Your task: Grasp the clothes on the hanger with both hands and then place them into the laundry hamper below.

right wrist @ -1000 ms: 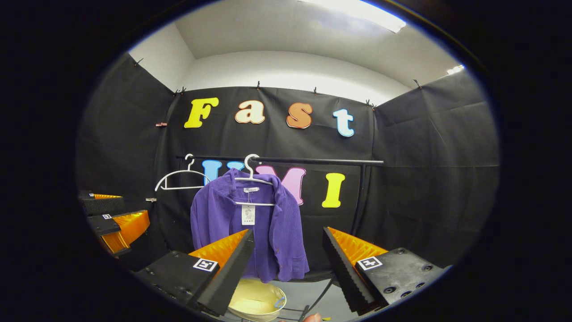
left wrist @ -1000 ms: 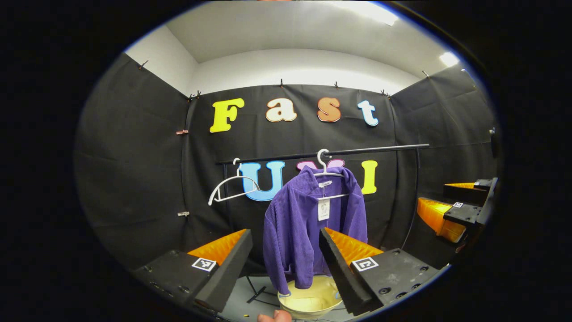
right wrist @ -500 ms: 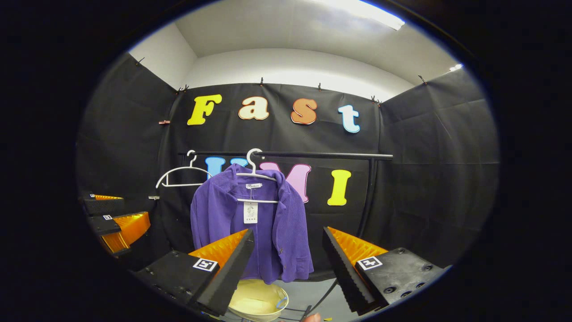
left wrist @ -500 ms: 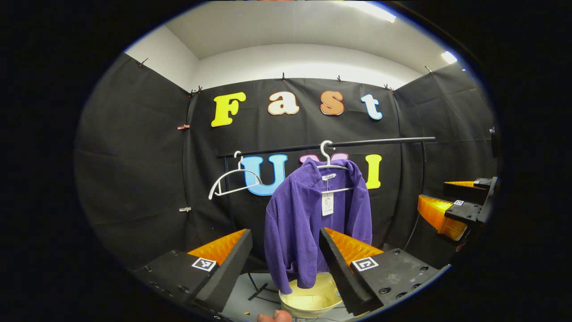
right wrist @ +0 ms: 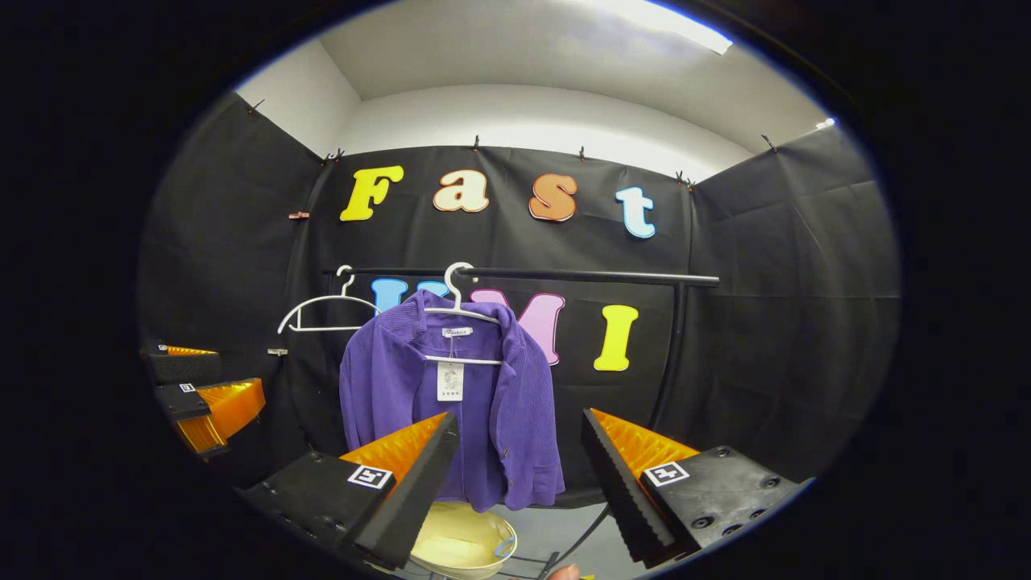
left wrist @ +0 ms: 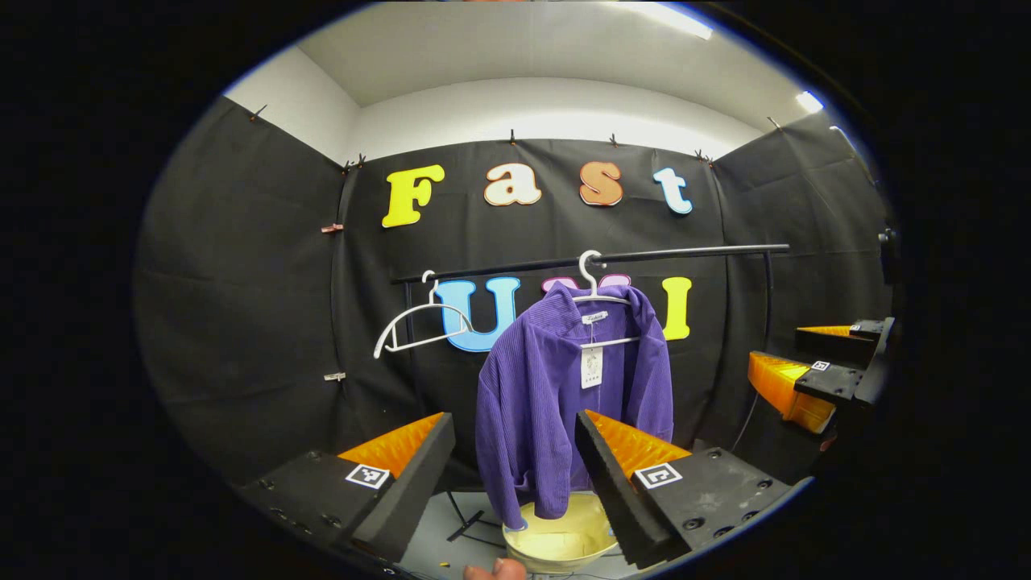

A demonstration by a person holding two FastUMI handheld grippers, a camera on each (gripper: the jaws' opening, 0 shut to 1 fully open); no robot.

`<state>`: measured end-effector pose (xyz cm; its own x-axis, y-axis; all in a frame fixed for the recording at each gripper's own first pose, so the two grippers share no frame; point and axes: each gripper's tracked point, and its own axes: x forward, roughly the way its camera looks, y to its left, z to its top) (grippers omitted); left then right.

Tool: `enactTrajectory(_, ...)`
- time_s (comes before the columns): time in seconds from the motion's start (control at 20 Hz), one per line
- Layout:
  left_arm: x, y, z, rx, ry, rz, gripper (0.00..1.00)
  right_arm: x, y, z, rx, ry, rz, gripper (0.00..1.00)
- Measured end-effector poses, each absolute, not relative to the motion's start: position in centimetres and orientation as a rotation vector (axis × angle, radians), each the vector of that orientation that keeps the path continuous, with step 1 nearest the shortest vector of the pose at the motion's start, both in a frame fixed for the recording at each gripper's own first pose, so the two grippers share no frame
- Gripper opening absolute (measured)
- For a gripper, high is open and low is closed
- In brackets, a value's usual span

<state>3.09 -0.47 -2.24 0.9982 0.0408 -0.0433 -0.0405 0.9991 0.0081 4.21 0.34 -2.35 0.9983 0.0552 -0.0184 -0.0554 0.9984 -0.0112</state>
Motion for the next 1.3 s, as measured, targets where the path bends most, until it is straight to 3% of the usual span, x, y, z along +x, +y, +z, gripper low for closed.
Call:
enactTrajectory(0.65,5.1,-0.6,-2.7,-0.001,0.047,0.062,0.94,6.3,1.2,-3.2,-0.01,0.034,0.086,0.97)
enactTrajectory(1.3,10.4,-2.6,-2.3,-0.009,0.015,0.07,0.94,12.0,2.0,-4.2,-0.005,0.024,0.155,0.97)
